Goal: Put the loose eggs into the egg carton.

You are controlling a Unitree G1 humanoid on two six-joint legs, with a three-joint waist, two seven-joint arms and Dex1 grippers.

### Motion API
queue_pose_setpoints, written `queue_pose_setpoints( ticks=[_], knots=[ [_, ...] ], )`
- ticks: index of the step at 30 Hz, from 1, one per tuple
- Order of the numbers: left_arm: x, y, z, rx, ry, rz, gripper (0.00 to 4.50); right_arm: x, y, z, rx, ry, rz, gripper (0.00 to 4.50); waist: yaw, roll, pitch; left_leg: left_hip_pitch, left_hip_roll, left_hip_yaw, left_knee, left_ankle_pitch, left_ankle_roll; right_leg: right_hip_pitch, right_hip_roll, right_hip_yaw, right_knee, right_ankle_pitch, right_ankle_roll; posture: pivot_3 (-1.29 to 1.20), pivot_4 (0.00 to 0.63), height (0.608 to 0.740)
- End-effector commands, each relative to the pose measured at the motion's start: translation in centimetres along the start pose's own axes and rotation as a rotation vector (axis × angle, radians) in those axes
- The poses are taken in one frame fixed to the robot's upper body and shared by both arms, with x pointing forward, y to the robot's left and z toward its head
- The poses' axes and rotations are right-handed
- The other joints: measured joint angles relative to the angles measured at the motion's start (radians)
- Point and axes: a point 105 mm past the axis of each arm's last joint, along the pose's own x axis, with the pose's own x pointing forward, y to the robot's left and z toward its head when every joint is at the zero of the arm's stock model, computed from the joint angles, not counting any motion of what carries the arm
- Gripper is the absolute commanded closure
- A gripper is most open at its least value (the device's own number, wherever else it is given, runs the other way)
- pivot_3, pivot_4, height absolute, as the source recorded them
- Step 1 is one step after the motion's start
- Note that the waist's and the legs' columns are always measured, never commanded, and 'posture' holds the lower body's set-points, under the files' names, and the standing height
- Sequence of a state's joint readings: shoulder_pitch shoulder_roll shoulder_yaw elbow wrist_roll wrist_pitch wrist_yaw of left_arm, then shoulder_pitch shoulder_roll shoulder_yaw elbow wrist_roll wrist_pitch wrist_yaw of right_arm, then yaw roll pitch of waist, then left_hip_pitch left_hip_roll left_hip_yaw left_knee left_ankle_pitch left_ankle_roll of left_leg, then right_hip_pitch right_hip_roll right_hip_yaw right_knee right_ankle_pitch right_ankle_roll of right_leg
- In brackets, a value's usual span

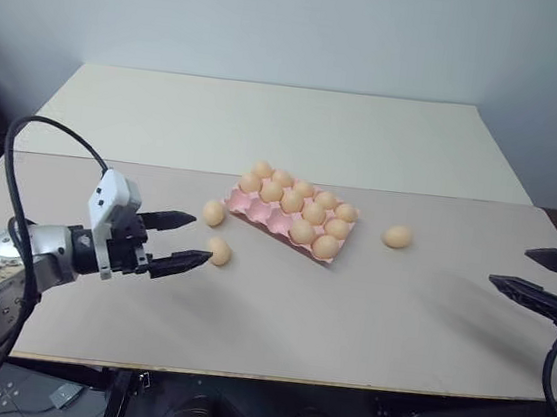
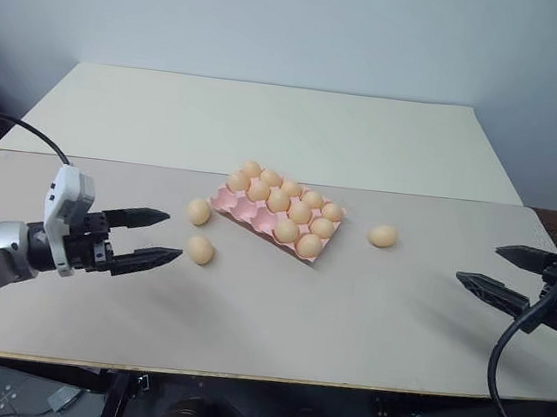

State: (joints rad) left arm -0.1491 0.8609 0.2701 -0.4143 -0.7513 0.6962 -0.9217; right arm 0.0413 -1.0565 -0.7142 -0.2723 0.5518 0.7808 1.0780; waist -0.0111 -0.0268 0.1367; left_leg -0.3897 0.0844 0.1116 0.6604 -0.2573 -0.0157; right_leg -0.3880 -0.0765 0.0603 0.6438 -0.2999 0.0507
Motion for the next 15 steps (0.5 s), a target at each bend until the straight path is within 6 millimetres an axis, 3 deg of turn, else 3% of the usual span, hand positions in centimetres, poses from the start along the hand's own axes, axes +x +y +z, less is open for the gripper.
queue_pose_setpoints(
  ticks=[1,5,15],
  knots=[
    [-0.1,-0.1,0.8,0.04,-0.015,-0.015,0.33,-0.5,-0.6,1.0,-0.054,-0.027,-0.053,0.02,0.0,0.0,0.0,0.0,0.0,0.0,0.0,0.0,0.0,0.0,0.0,0.0,0.0,0.0,0.0,0.0,0.15,0.74],
    [0.1,-0.3,0.7,0.038,-0.016,-0.023,0.33,0.8,-0.9,0.7,-0.061,-0.023,-0.094,0.02,-0.001,0.0,0.0,0.0,0.0,0.0,0.0,0.0,0.0,0.0,0.0,0.0,0.0,0.0,0.0,0.0,0.15,0.74],
    [0.1,-0.9,0.5,0.03,-0.022,-0.027,0.33,7.6,-0.5,1.8,0.018,-0.092,-0.185,0.02,-0.002,0.0,0.0,-0.001,0.0,0.0,0.0,0.0,0.0,-0.001,0.0,0.0,0.001,0.0,0.0,0.0,0.15,0.74]
  ],
)
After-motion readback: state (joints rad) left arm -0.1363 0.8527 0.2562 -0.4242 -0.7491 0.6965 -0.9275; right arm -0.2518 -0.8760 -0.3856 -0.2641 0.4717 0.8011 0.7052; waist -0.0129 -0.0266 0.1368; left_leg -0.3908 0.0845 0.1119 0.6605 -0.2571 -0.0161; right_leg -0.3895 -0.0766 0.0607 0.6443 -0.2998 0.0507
